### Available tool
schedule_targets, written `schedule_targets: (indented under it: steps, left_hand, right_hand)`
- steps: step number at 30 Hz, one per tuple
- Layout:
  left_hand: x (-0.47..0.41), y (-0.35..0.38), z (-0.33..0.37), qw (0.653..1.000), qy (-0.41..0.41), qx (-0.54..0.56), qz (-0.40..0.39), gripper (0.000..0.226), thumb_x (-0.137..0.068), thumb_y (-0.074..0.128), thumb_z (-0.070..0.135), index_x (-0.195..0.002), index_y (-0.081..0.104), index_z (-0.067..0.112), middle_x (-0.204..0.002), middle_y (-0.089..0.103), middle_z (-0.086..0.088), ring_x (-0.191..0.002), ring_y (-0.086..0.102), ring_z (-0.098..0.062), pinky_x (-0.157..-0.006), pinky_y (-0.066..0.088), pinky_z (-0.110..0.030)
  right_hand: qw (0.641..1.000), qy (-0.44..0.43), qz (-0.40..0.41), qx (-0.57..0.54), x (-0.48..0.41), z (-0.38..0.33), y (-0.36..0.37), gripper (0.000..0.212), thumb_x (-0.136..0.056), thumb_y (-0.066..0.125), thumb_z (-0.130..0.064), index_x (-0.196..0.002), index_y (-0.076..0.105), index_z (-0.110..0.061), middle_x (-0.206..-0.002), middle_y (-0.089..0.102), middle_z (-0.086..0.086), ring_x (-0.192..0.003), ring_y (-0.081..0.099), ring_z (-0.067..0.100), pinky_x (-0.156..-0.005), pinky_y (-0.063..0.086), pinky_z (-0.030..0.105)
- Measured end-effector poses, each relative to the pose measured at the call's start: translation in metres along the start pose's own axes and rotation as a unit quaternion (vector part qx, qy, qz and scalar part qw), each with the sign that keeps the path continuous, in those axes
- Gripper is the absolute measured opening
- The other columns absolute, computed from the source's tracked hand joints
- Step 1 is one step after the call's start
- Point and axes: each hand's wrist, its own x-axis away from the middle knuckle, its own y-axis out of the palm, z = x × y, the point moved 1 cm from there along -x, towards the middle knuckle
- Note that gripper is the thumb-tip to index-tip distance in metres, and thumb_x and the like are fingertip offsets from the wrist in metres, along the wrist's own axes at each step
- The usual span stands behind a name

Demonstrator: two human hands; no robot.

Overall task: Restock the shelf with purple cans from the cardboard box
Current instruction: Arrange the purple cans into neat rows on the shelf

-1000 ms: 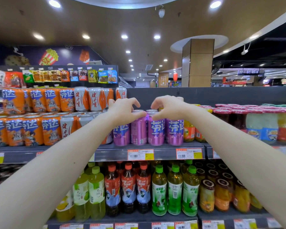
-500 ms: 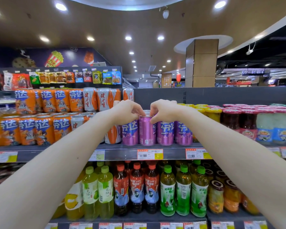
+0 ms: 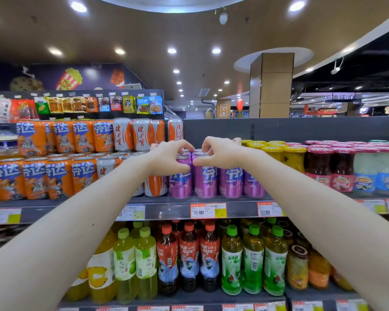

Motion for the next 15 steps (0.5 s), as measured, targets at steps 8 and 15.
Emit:
schedule_targets:
  steps: [8,15]
  left_hand:
    - [0.003,-0.013,-0.001,0.998,-0.005,0.043,-0.033,0.037,-0.090,0.076,0.043,-0.125,0.065,0.039,-0.138,0.063,-0.001,-0.124,0.061,-0.023,-0.110,0.046,-0.053]
    - [0.001,-0.009,-0.007,0.998,0.010,0.059,-0.001,0.030,-0.088,0.080,0.044,-0.114,0.069,0.033,-0.128,0.065,0.003,-0.112,0.059,-0.015,-0.092,0.049,-0.035]
  right_hand:
    - [0.999,-0.001,-0.036,-0.020,0.006,0.005,-0.014,0.035,-0.081,0.073,-0.049,-0.115,0.066,-0.044,-0.113,0.064,-0.018,-0.106,0.057,0.016,-0.098,0.027,0.048]
    - [0.999,0.004,-0.016,-0.033,0.010,0.003,-0.012,0.029,-0.080,0.073,-0.057,-0.106,0.065,-0.047,-0.110,0.067,-0.017,-0.105,0.058,0.017,-0.095,0.024,0.046]
